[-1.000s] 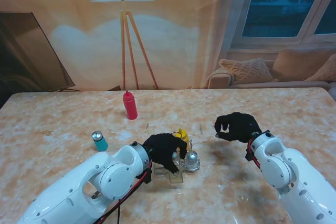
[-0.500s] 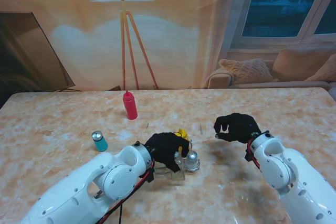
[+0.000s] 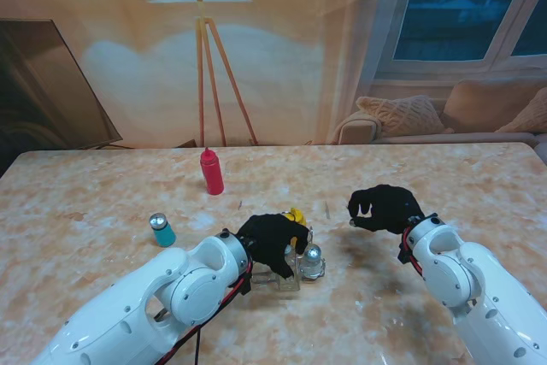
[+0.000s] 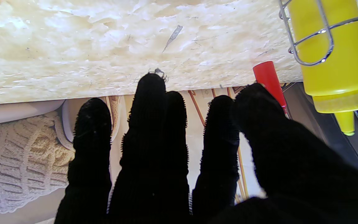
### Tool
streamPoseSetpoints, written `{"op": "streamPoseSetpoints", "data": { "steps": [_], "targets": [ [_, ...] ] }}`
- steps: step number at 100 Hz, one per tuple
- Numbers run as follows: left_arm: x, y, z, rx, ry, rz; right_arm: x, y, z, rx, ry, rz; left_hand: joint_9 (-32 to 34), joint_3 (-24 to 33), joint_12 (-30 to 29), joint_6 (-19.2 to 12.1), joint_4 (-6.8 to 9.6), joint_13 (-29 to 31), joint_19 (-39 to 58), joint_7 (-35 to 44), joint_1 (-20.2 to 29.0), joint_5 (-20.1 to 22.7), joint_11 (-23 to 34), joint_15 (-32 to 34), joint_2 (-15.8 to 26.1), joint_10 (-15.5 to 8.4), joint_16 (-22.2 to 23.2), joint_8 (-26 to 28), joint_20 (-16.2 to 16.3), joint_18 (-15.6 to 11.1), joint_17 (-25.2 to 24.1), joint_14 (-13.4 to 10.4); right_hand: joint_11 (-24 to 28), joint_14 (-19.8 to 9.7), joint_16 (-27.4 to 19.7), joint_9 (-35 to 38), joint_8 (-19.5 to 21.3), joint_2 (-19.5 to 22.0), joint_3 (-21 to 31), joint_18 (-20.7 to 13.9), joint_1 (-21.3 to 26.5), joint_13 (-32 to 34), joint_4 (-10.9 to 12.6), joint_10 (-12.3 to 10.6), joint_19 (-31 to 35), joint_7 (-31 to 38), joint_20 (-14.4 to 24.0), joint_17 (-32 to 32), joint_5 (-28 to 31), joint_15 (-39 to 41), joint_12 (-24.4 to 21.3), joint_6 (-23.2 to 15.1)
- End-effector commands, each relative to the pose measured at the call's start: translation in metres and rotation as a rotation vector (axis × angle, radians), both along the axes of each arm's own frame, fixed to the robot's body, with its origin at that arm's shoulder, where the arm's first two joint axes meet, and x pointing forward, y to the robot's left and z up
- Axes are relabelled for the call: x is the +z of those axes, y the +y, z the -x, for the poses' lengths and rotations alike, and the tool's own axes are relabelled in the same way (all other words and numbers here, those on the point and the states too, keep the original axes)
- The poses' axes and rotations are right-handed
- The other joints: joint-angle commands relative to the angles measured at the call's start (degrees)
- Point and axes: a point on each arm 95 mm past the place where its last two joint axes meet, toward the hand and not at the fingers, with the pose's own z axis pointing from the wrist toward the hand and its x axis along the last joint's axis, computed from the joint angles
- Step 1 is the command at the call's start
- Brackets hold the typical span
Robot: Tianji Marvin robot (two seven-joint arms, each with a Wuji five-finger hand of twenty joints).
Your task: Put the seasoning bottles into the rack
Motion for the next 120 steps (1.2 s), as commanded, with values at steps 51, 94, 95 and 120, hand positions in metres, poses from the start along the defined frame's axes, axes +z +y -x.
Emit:
{"op": "streamPoseSetpoints", "data": {
  "steps": [51, 94, 95, 120],
  "targets": [
    [0.0004, -0.0007, 0.007, -0.023, -0.028, 0.0, -0.0069, 0.0034, 0.0033, 0.005, 0.029, -0.001, 0.9, 11.8, 4.7, -3.0, 0.37, -0.1, 2.3, 15.5, 4.7, 1.7, 11.7, 3.2, 1.1, -5.2, 2.2, 6.3, 1.6, -5.0, -0.5, -6.7, 0.2, -0.8, 0.5, 1.6, -0.2, -1.7, 1.6, 0.0, 1.5, 0.4, -0.4, -1.0, -0.1, 1.0, -0.8, 0.2, 0.6, 0.6, 2.3, -1.2],
    [0.0002, -0.0011, 0.0056, -0.075, -0.068, -0.024, -0.0073, 0.0034, 0.004, 0.008, 0.03, -0.001, -1.3, 13.3, 6.8, -4.2, 0.34, -1.4, 3.3, 18.3, 4.1, -0.3, 14.9, 5.2, 0.9, -6.2, 4.3, 9.1, 3.2, -5.4, -2.5, -7.7, 0.1, -1.1, 0.5, 1.9, -0.2, -2.4, 2.3, -0.1, 1.7, 0.6, -0.5, -1.2, -0.2, 1.2, -0.9, 0.4, 0.8, 0.6, 2.5, -1.4],
    [0.0001, -0.0011, 0.0055, -0.075, -0.067, -0.025, -0.0073, 0.0034, 0.004, 0.008, 0.03, -0.001, -1.3, 13.3, 6.8, -4.2, 0.36, -1.5, 3.3, 18.4, 4.1, -0.3, 14.9, 5.2, 0.9, -6.1, 4.3, 9.1, 3.2, -5.4, -2.5, -7.6, 0.1, -1.1, 0.5, 1.9, -0.2, -2.4, 2.3, -0.1, 1.7, 0.6, -0.5, -1.2, -0.2, 1.2, -0.9, 0.4, 0.8, 0.6, 2.5, -1.4],
    [-0.0014, -0.0009, 0.0032, -0.061, -0.077, -0.04, -0.0078, 0.0034, 0.0036, 0.007, 0.032, -0.003, -1.5, 13.2, 6.9, -3.7, 0.75, -1.9, 4.2, 18.6, 4.2, -0.6, 15.7, 6.8, 1.2, -5.7, 5.4, 9.6, 4.0, -5.4, -2.7, -7.8, 0.1, -1.0, 0.5, 2.0, -0.3, -2.3, 2.4, -0.1, 1.7, 0.6, -0.5, -1.2, -0.2, 1.3, -0.9, 0.4, 0.8, 0.6, 2.6, -1.4]
  ]
}}
